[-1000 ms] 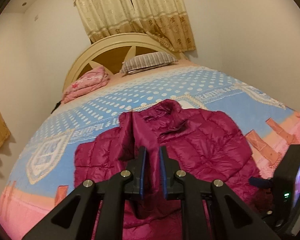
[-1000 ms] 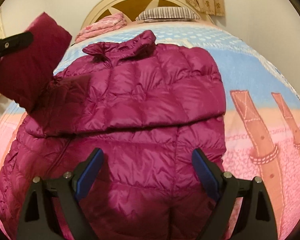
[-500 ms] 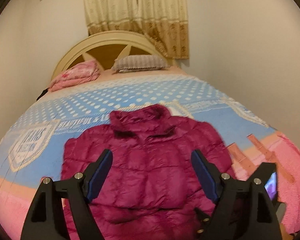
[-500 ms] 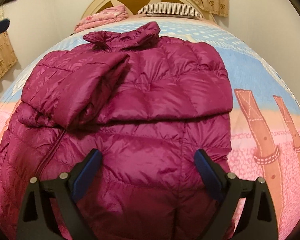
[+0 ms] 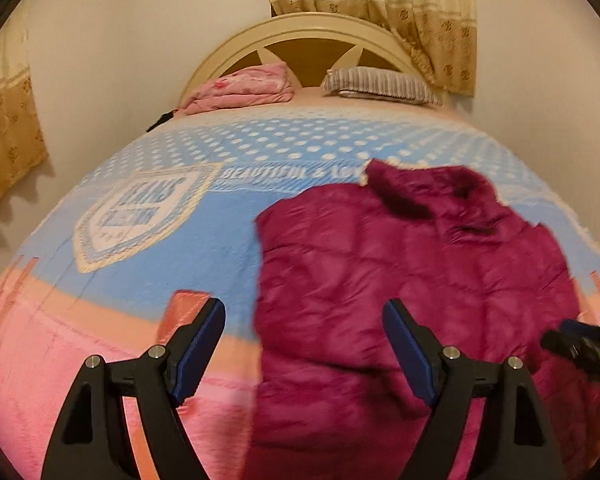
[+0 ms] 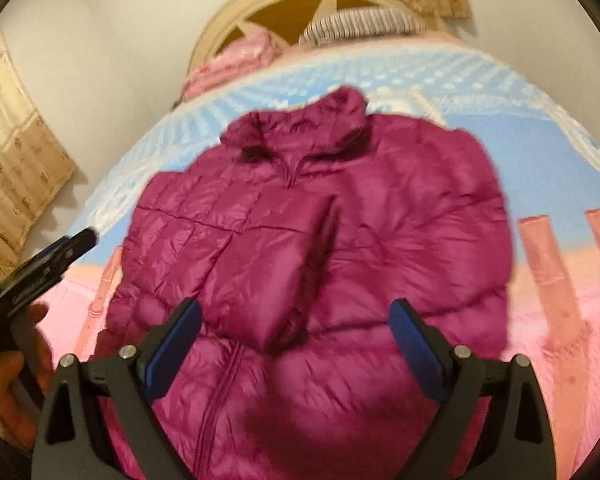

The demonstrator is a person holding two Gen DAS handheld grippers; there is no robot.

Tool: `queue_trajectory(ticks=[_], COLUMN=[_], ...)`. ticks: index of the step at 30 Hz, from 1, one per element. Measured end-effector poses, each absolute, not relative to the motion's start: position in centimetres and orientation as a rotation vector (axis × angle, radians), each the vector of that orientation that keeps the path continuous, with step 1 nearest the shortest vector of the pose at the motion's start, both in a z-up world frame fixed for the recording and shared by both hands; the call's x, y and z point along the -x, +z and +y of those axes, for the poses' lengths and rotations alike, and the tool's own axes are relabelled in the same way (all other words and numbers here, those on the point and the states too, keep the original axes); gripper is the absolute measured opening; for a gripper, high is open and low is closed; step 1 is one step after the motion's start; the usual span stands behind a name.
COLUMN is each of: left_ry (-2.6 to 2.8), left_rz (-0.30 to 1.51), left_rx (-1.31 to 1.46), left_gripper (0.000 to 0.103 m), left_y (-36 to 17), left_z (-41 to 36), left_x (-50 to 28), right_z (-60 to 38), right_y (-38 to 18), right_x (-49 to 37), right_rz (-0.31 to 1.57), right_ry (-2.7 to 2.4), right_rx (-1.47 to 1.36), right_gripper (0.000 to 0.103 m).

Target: Fold large clothes

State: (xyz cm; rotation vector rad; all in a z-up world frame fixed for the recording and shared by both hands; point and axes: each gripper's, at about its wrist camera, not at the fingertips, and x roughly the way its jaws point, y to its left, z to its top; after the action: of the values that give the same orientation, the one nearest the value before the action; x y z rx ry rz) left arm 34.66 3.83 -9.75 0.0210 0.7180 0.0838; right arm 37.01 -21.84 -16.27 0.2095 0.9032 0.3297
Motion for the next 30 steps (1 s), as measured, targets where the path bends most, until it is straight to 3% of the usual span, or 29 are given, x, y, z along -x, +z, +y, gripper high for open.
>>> queue_trajectory(ticks=[1, 3, 6, 11, 13, 14, 15, 17, 21, 23, 30], left_ry=[0.092, 0.095, 0.095, 0.077, 0.056, 0.045, 0.032, 0.016, -0.013, -0.031, -0.010], left_rz=[0.723, 0.734, 0.744, 0.742, 0.744, 0.746, 0.751, 0.763, 0.776, 0.803, 0.856], left_rx=[-0.038, -0.052, -0.014, 0.063, 0.079, 0.084, 0.087, 0.083, 0.084, 0.097, 0.069], left_gripper=[0.081, 0.081, 0.081, 0.081, 0.081, 0.081, 0.081, 0.081, 0.081, 0.081, 0.081], left_y=[-10.0, -10.5, -10.7, -10.3, -10.2, -10.2, -10.2, -10.2, -10.8, -11.6, -15.9], left_z=[4.0, 4.8, 6.5, 7.4, 6.6, 6.0, 5.4, 4.3, 2.4, 1.7, 0.7], left_x=[-34.7, -34.5, -34.9, -36.4, -37.2, -37.7, -38.2, -39.3, -42.0, -43.4, -45.4], right_z=[-21.3, -20.8, -20.4, -21.7, -21.7, -21.6, -21.7, -22.5, -23.0, -21.5, -17.1], right_y=[-17.2, -18.8, -19.0, -18.4, -18.7, -18.8, -18.6, -17.4, -14.5, -13.4, -16.4], right_x=[-38.1, -39.2, -38.9, -37.5, -37.6, -37.5, -37.5, -36.7, -36.3, -36.5, -40.2], right_rz=[0.942, 1.001, 0.982, 0.948, 0.980, 0.985, 0.980, 0.915, 0.784, 0.749, 0.856], right_ry=[0.339, 0.376, 0.390, 0.342, 0.359, 0.354, 0.344, 0.290, 0.177, 0.218, 0.327], right_rx=[-0.226, -0.256, -0.240, -0.196, -0.181, -0.166, -0.155, -0.149, -0.114, -0.084, -0.033], right_gripper=[0.075, 0.032, 0.021, 0.020, 0.025, 0.034, 0.052, 0.064, 0.064, 0.057, 0.055])
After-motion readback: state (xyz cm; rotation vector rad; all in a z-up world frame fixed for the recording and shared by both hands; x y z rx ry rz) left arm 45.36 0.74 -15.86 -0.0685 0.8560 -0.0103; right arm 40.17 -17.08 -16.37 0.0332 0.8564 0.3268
